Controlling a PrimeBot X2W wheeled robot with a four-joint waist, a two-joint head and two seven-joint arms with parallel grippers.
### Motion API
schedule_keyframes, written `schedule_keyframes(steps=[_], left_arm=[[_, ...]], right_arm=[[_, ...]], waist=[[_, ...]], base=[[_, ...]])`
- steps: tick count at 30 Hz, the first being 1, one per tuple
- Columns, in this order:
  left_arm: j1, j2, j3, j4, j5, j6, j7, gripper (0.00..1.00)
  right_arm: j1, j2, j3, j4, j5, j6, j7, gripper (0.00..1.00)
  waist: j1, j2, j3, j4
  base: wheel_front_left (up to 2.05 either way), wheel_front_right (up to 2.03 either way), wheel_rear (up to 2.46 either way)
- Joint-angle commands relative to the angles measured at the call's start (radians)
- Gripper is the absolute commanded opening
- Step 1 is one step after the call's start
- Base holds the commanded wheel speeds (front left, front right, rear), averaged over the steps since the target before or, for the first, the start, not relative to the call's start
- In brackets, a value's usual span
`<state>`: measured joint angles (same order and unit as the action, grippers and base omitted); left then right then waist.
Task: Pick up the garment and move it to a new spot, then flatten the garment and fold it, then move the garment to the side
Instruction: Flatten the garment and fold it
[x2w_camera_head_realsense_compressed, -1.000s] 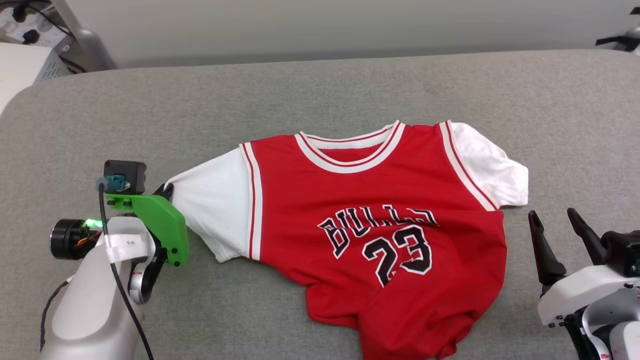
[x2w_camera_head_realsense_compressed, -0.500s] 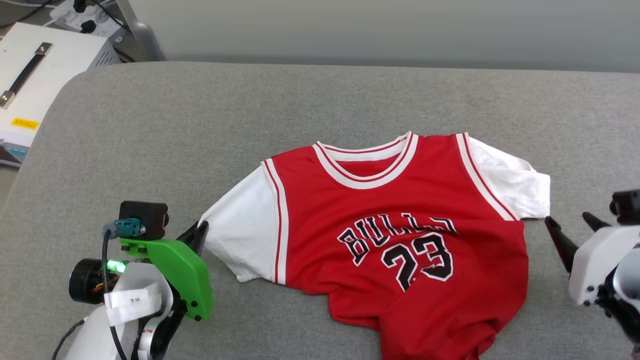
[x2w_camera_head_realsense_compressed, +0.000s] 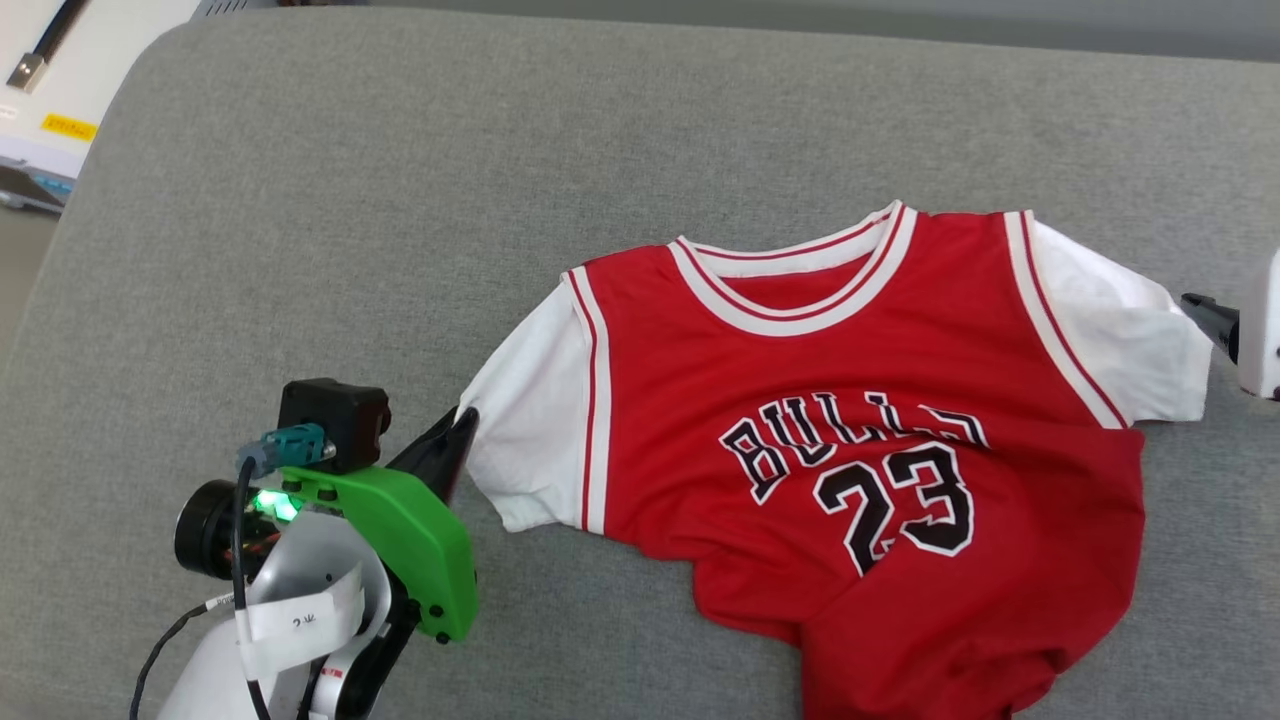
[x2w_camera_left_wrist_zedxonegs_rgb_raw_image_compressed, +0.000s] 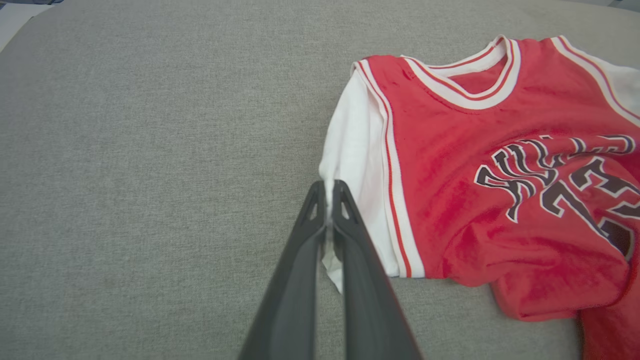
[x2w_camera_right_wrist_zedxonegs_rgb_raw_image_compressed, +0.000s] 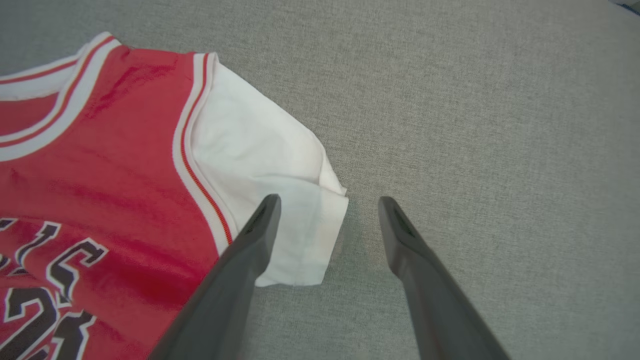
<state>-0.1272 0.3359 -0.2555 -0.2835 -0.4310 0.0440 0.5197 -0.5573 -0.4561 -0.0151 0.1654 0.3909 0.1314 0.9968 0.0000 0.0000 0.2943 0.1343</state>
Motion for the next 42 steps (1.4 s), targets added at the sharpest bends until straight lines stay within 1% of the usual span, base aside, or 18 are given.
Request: schedule_keyframes(steps=[1,7,14,15,16,17,22,29,35,42], left_arm=[[-0.024,-0.008,-0.003,-0.006,0.004,0.001,-0.005,0.00],[-0.057,-0.020,-0.018,-0.004,0.007,-0.006,-0.022,0.00],[-0.079,-0.026,-0.025,0.012,0.007,-0.010,-0.038,0.00],[-0.083,-0.026,-0.023,0.031,0.005,-0.009,-0.049,0.00],[-0.083,-0.027,-0.023,0.035,0.004,-0.009,-0.050,0.00],[-0.082,-0.025,-0.021,0.051,0.002,-0.007,-0.055,0.00],[-0.078,-0.016,-0.012,0.077,0.001,-0.003,-0.060,0.00],[-0.068,0.001,0.010,0.106,-0.004,0.003,-0.077,0.00],[-0.063,0.027,0.043,0.112,0.000,0.013,-0.100,0.00],[-0.077,0.070,0.084,0.070,0.015,0.020,-0.123,0.00]], right_arm=[[-0.029,-0.008,0.007,0.023,-0.010,-0.001,0.009,1.00],[-0.098,-0.016,0.035,0.137,-0.024,-0.001,0.026,1.00],[-0.090,-0.021,0.086,0.225,-0.014,-0.001,0.043,1.00],[-0.058,-0.031,0.138,0.247,0.019,-0.001,0.064,0.94],[-0.054,-0.031,0.143,0.250,0.024,-0.001,0.066,0.48],[-0.046,-0.040,0.159,0.251,0.038,-0.001,0.053,0.00],[-0.048,-0.045,0.156,0.251,0.060,-0.001,-0.023,0.00],[-0.041,-0.065,0.150,0.237,0.096,-0.001,-0.155,0.00],[-0.014,-0.103,0.162,0.175,0.136,-0.001,-0.269,0.00],[0.033,-0.159,0.136,0.053,0.184,-0.001,-0.348,0.00]], waist=[[0.0000,0.0000,0.057,0.043],[0.0000,0.0000,0.101,0.069],[0.0000,0.0000,0.119,0.083],[0.0000,0.0000,0.120,0.082],[0.0000,0.0000,0.118,0.081],[0.0000,0.0000,0.108,0.075],[0.0000,0.0000,0.073,0.056],[0.0000,0.0000,-0.020,0.014],[0.0000,0.0000,-0.122,-0.032],[0.0000,0.0000,-0.198,-0.074]], base=[[0.00,0.00,0.00],[0.00,0.00,0.00],[0.00,0.00,0.00],[0.00,0.00,0.00],[0.00,0.00,0.00],[0.00,0.00,0.00],[0.00,0.00,0.00],[0.00,0.00,0.00],[0.00,0.00,0.00],[0.00,0.00,0.00]])
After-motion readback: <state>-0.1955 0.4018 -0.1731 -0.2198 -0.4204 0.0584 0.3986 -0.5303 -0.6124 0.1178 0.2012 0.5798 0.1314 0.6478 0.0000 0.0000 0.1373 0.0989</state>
